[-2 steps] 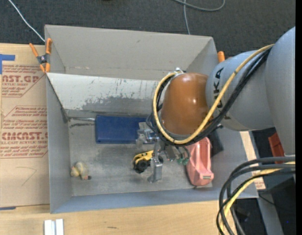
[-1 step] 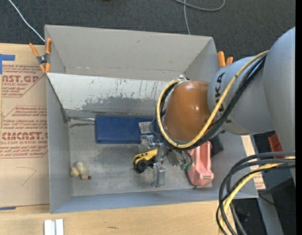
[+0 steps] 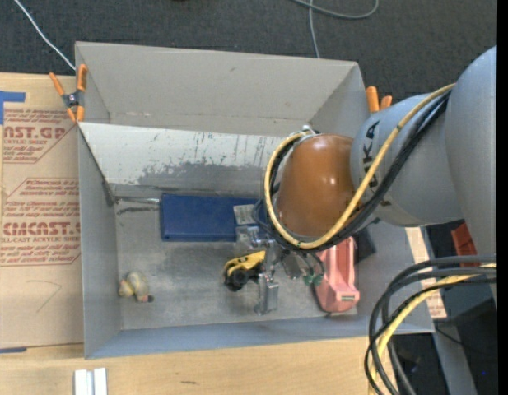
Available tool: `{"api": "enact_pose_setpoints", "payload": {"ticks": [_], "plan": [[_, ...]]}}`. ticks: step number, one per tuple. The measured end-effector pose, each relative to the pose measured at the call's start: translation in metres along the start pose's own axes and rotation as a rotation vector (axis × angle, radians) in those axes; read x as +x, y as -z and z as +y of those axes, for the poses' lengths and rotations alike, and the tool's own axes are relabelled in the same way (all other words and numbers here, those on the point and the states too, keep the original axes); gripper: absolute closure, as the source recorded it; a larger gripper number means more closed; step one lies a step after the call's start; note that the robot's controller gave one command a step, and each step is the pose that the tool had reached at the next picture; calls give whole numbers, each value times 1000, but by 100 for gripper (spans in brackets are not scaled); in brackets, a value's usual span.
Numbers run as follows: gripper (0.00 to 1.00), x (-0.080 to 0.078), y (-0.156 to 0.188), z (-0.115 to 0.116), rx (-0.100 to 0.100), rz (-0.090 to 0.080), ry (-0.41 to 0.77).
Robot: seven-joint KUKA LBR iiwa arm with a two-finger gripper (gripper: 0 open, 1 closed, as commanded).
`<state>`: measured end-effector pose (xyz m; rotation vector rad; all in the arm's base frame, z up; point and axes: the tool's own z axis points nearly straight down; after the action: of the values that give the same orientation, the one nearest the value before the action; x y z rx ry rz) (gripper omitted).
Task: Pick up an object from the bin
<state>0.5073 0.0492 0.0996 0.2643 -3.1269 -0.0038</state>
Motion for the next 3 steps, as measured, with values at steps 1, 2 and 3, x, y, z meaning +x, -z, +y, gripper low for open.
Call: {"api": "enact_pose_setpoints", "payload": {"ticks": [1, 2, 3], "plan": [[0, -42, 34, 29, -2, -5, -51], [0, -51, -18, 11, 0, 0, 208], [0, -39, -24, 8, -2, -10, -95]]}}
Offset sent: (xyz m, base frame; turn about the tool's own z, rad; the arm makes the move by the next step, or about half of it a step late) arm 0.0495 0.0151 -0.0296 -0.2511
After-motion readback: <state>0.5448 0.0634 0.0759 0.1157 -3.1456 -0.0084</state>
